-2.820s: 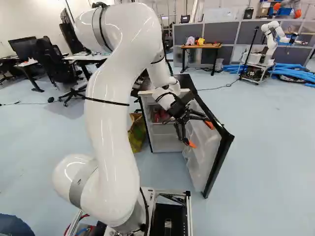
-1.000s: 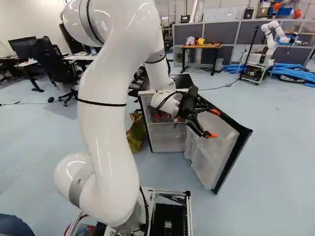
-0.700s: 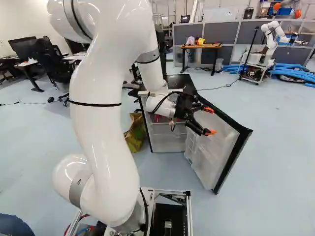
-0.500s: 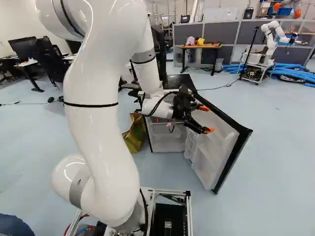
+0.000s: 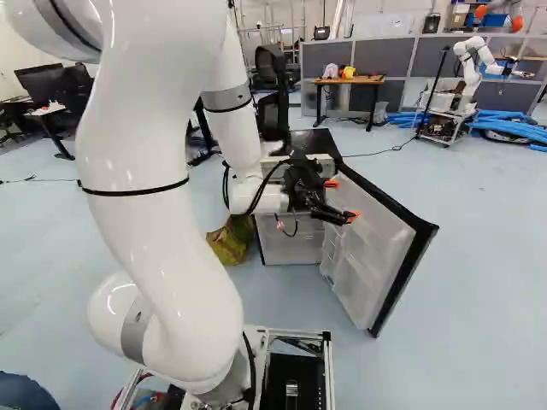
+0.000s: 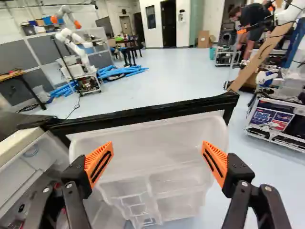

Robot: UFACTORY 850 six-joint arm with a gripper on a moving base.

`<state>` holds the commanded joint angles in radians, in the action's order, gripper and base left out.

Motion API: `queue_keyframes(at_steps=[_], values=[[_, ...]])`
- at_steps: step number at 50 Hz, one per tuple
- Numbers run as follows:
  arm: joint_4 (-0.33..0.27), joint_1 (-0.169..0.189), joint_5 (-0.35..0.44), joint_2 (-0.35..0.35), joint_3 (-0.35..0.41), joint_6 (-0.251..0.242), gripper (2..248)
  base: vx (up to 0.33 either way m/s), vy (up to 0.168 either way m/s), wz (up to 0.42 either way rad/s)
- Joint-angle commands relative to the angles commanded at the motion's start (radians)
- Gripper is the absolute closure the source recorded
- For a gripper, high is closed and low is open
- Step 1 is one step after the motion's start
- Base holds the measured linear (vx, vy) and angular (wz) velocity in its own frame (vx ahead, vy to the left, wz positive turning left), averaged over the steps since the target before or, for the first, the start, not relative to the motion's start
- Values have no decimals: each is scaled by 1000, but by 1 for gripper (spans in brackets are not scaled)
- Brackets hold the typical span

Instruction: Grab a drink from the fridge

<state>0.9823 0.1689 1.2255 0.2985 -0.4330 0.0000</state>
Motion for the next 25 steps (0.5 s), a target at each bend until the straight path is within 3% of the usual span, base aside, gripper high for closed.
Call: queue_keyframes(at_steps=[25], values=[[-263, 3, 0, -66, 85, 0, 3, 0, 0, 0]])
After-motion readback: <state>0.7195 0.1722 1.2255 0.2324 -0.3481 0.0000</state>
